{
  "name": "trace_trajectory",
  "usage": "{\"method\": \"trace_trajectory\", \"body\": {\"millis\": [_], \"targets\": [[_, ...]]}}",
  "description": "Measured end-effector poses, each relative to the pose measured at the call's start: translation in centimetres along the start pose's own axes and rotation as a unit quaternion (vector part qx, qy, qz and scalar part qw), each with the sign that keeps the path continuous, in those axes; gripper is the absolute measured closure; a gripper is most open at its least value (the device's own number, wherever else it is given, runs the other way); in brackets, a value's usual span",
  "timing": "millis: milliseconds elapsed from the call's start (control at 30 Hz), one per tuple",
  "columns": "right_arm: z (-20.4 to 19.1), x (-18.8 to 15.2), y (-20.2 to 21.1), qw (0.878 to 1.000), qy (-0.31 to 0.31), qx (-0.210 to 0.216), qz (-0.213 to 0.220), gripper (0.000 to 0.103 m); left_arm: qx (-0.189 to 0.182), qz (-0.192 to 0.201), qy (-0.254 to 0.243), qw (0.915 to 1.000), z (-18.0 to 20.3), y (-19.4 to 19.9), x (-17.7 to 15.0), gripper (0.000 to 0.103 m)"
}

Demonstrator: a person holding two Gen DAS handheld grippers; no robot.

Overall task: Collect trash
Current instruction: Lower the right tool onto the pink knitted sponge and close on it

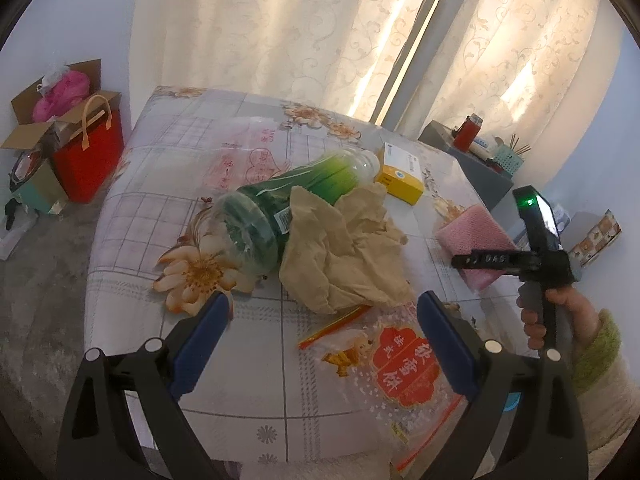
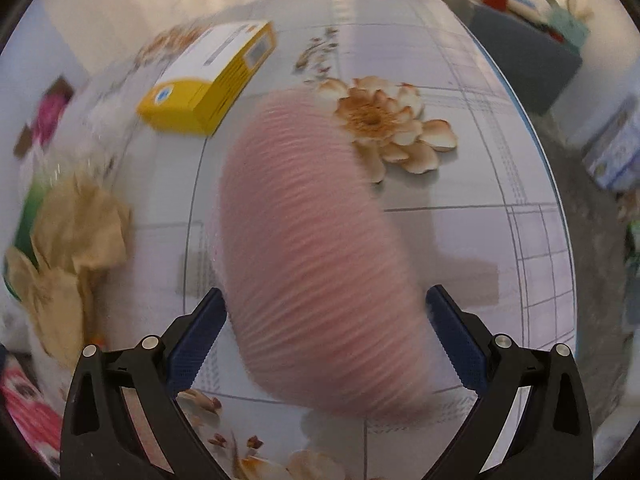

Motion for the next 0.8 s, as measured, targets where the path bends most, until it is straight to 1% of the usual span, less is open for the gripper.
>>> {"method": "trace_trajectory", "body": {"millis": [67,200,333,400,467,500,567,667,700,800], "targets": [[-0.5,-0.3,-0.1,1.000,0.018,-0.005,0.006,0.007,0.001,0.000,0.000,1.0000,0.1,0.1,0.0,0.010],[-0.6,-0.7,0.0,1.000,0.015,-0.006,0.014,0.008,-0.001,-0.002,-0.006,1.0000,0.8,0.1,-0.2,0.010],[0.1,-1.6,0.8,1.000,0.009,-0.011,0.028,0.016,0.002,-0.002,-0.026,0.9997,1.9,0.1,-0.3,0.010],[0.4,-2.0,1.2,0.999,0.005,-0.012,0.030,0.017,0.002,-0.001,-0.035,0.9994,2.4,0.2,-0.2,0.010],[0.5,-2.1,1.6,0.999,0.008,-0.014,0.036,0.029,-0.002,-0.004,-0.035,0.9994,2.8,0.4,-0.3,0.010],[0.4,-2.1,1.8,0.999,0.007,-0.013,0.036,0.031,-0.004,-0.005,-0.035,0.9994,2.9,0.4,-0.3,0.010],[0.0,-2.1,1.8,0.999,0.008,-0.012,0.037,0.041,-0.006,-0.003,-0.032,0.9995,3.3,0.9,-0.3,0.010],[0.1,-2.8,2.1,0.999,0.007,-0.010,0.039,0.048,-0.013,0.000,-0.027,0.9996,3.7,1.7,-0.3,0.010],[0.9,-2.8,2.4,0.999,0.007,-0.009,0.039,0.049,-0.015,-0.001,-0.025,0.9996,3.9,2.0,-0.4,0.010],[1.7,-2.8,3.3,0.999,0.003,-0.005,0.043,0.053,-0.014,-0.014,-0.030,0.9993,4.3,2.1,-0.9,0.010]]}}
Point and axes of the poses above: each gripper's, at about its wrist camera, not at the fingertips, and y roughly against the way its jaws point, z to its right, x to its top, the point moved 6 cm from there along -y, roughly the way its jaws point, and after that the axes turned 13 degrees about z, right-handed, at the moved point
